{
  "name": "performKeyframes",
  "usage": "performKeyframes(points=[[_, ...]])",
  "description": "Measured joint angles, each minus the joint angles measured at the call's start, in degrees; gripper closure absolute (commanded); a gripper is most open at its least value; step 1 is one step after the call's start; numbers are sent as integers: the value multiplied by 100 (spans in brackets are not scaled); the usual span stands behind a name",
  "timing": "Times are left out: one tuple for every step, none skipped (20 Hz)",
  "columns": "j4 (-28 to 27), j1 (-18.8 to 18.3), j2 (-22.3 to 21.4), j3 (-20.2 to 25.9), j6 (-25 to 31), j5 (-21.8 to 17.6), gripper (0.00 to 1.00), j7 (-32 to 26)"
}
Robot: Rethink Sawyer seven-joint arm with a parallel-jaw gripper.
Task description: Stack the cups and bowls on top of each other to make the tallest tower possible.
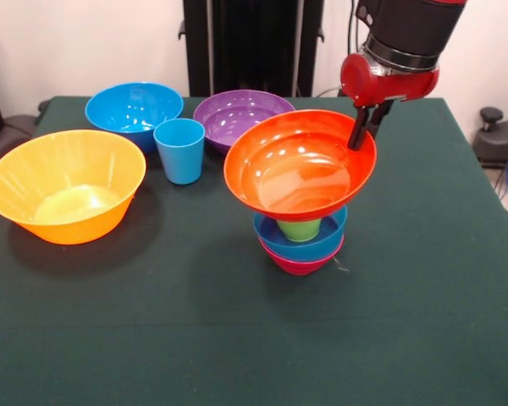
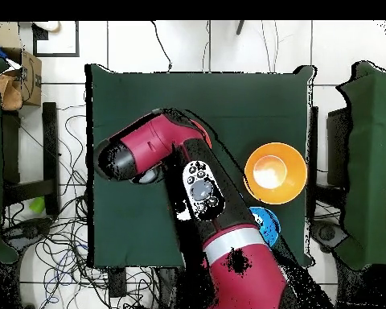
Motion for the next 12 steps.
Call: performKeyframes(points=[[1, 10, 0, -1, 0, 0, 100, 0], [1, 14, 1, -2, 0, 0, 100, 0], [0, 22, 1, -8, 0, 0, 100, 0], [1, 24, 0, -11, 0, -1, 100, 0], [1, 24, 1, -12, 0, 0, 100, 0], [1, 24, 1, -18, 0, -1, 100, 0], [1, 24, 0, -23, 0, -1, 100, 0], [1, 24, 0, -25, 0, -1, 100, 0], [1, 24, 1, -35, 0, 0, 100, 0], [1, 24, 1, -41, 0, 0, 100, 0], [1, 24, 0, -47, 0, 0, 100, 0], [1, 24, 0, -54, 0, 0, 100, 0]])
